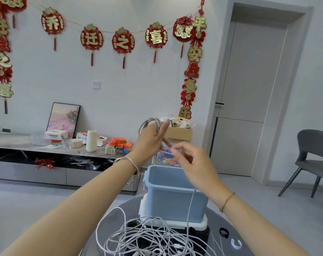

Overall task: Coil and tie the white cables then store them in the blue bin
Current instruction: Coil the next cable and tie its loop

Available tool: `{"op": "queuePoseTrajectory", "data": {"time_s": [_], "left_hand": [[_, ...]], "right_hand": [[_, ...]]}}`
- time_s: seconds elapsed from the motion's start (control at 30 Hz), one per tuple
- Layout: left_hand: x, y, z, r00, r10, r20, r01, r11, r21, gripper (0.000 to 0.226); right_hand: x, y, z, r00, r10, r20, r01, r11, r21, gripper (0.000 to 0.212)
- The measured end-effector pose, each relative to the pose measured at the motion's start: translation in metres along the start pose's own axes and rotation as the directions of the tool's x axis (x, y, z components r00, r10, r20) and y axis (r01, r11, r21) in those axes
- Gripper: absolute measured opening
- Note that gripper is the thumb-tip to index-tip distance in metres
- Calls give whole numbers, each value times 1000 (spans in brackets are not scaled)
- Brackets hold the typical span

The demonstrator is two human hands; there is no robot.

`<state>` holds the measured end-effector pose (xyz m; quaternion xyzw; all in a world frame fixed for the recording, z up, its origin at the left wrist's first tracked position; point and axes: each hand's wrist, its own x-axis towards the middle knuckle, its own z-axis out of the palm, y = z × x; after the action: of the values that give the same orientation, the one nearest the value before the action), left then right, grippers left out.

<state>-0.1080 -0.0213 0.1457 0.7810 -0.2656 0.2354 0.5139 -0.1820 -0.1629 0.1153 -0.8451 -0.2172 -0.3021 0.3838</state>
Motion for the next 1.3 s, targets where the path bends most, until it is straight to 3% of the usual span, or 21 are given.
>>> {"op": "queuePoseTrajectory", "data": {"time_s": [0.1,0.17,0.23,0.33,0.43,0.53,0.67,0.77,0.87,0.9,0.97,1.03,1.1,1.2,1.3], "left_hand": [[-8,5,-4,983,-11,184,11,1000,3,66],[-15,10,-5,935,-46,351,44,999,14,73],[-21,17,-6,867,-84,491,93,996,6,77],[-25,30,-10,724,-177,667,286,956,-57,68],[-26,37,-15,616,-126,777,380,912,-154,53],[-23,37,-21,540,-31,841,540,779,-317,42],[-12,36,-24,564,12,826,696,531,-483,45],[-2,30,-28,537,54,842,745,437,-503,43],[12,24,-33,450,191,872,813,316,-488,38],[16,23,-34,449,248,858,829,244,-504,37],[25,21,-35,515,319,796,821,84,-565,37],[33,20,-38,613,346,710,767,-43,-640,38],[40,23,-43,747,276,605,652,-128,-747,37],[48,28,-53,927,-24,374,369,-114,-922,37],[53,29,-54,951,-267,158,183,73,-980,42]], "right_hand": [[7,-3,-8,991,-58,-121,62,998,32,15],[14,-2,-13,981,-75,-178,82,996,32,16],[20,-1,-16,972,-85,-220,95,995,36,16],[30,-5,-18,966,-49,-254,90,984,153,22],[37,-11,-18,970,11,-244,74,938,338,28],[42,-14,-14,976,113,-185,-7,870,492,35],[51,-12,-11,950,304,-70,-175,704,688,41],[56,-10,-11,944,311,-108,-170,742,649,36],[60,-9,-10,953,279,-122,-167,814,556,29],[62,-7,-9,956,277,-97,-180,813,553,28],[65,-5,-4,955,297,7,-240,756,609,32],[60,-1,4,932,325,163,-346,656,671,41],[47,7,14,901,308,306,-434,588,683,38],[22,15,28,883,259,390,-457,663,593,22],[12,21,33,929,240,281,-350,816,460,16]]}}
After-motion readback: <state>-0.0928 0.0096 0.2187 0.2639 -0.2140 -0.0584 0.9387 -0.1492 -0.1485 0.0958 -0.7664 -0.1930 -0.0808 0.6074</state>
